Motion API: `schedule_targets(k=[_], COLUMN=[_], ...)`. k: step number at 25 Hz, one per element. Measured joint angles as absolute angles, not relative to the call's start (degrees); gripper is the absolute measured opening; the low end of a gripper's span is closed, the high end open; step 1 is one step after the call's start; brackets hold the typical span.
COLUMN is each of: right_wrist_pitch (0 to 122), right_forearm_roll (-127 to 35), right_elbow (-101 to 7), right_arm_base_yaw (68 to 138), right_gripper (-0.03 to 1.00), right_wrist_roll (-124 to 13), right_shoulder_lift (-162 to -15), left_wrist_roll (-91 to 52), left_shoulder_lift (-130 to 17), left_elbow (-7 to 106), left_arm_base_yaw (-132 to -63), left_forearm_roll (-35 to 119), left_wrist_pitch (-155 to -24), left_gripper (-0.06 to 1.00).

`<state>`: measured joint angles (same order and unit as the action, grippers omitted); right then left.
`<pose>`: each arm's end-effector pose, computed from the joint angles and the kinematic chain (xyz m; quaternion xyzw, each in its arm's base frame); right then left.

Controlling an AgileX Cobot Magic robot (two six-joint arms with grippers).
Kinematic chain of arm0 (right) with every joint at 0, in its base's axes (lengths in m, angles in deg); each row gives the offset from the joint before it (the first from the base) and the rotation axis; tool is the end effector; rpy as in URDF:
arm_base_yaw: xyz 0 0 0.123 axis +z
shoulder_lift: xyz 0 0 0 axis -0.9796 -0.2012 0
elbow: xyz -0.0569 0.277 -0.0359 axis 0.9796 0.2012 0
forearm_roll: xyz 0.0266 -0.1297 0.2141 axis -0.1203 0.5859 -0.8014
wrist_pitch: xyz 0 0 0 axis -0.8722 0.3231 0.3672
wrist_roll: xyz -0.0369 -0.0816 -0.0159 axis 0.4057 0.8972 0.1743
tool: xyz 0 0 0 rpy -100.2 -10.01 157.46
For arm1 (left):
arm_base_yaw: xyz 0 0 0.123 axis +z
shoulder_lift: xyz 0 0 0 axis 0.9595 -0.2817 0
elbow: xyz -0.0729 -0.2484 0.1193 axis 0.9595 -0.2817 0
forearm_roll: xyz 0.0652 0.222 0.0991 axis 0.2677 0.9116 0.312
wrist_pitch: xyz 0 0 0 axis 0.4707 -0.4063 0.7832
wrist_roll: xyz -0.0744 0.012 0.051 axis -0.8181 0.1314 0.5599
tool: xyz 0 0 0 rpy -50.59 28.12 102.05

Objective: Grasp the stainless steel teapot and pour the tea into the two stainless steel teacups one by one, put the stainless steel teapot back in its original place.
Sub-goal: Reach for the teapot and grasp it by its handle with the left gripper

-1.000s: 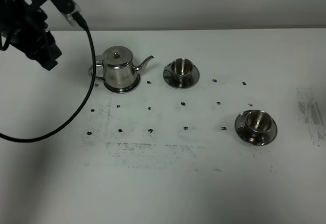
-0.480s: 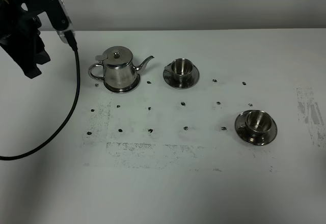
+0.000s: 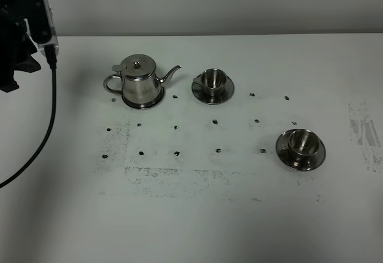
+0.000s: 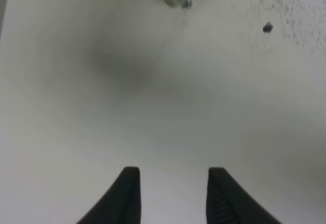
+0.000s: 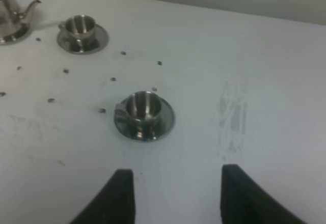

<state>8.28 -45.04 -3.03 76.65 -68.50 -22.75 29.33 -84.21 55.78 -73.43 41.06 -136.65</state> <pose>0.0021 0.0099 0.3132 -0.0631 0.8553 0.0110 0.5142 0.3874 -0.0164 0.2920 0.5965 0.7552 0.0782 0.2603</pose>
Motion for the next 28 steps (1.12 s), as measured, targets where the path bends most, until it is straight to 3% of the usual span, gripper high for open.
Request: schedule_targets(k=[7,28], right_wrist_pitch=[7.7,6.4], right_forearm_roll=[-43.6,-39.7], right_elbow=[2.0,3.3], right_arm_base_yaw=[76.7,75.6], right_gripper=[0.38,0.38], right_wrist_roll=[-69.3,-72.9], right_shoulder_lift=[-22.0,-18.2], left_wrist_roll=[33.5,36.5], left_shoulder_lift=[-88.1,-92.8], left_elbow=[55.8,56.0], left_arm_base_yaw=[-72.4,-72.6], left_forearm_roll=[33.7,29.0], left_wrist_pitch=[-131.0,-126.0], left_gripper=[0.31,0.31])
